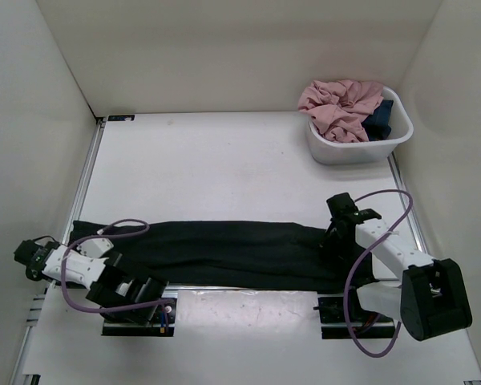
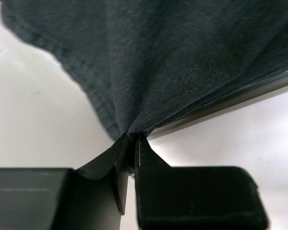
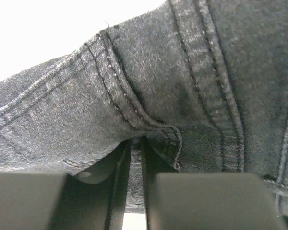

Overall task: Fold and stack the trousers
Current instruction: Fold the trousers

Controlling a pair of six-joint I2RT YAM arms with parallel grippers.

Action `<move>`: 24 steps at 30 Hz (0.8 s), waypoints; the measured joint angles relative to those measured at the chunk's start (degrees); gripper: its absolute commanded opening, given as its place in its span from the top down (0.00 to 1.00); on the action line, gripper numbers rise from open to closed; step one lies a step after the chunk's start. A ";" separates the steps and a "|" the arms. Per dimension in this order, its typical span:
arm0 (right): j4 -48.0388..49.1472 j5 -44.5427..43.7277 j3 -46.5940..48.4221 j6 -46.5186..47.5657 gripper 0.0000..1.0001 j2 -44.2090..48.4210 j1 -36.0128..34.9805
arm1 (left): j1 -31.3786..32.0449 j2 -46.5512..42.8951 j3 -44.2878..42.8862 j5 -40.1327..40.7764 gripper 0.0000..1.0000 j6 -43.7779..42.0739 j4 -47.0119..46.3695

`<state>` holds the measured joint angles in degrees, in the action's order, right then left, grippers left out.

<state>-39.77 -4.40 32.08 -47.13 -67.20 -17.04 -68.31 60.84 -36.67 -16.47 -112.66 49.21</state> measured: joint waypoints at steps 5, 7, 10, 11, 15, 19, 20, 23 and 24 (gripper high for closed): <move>-7.80 -4.57 2.14 1.27 0.67 3.82 0.79 | -0.11 -0.61 1.88 -0.42 0.82 0.63 -1.53; -11.52 -6.38 3.98 1.25 0.63 6.64 0.98 | -0.11 1.75 0.76 -0.46 0.82 2.51 -1.68; -15.45 -7.28 5.70 1.07 0.61 9.70 1.38 | -0.09 7.30 -2.47 -0.37 0.82 5.86 -1.97; -16.52 -7.28 5.62 1.01 0.61 10.25 1.46 | -0.11 8.61 -3.13 -0.33 0.81 6.69 -2.14; -18.67 -7.26 2.89 -0.04 0.61 11.04 1.60 | -0.11 9.53 -3.10 0.17 0.67 6.71 -2.38; -18.21 -7.15 -0.74 -1.95 0.59 9.16 1.60 | -0.11 4.61 1.49 1.07 0.65 3.63 -3.98; -17.79 -6.93 -1.09 -2.21 0.59 7.96 1.60 | -0.11 3.34 2.71 1.33 0.64 3.02 -4.24; -16.15 -6.69 -1.62 -2.40 0.59 5.31 1.60 | -0.26 2.73 3.17 2.19 0.58 2.62 -4.72; -15.96 -6.60 -1.62 -2.36 0.59 5.01 1.60 | -0.35 3.13 2.86 2.62 0.55 2.54 -4.94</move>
<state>-55.72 -11.00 30.46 -49.50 -62.19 -15.44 -68.66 63.96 -33.80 -13.85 -110.13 44.27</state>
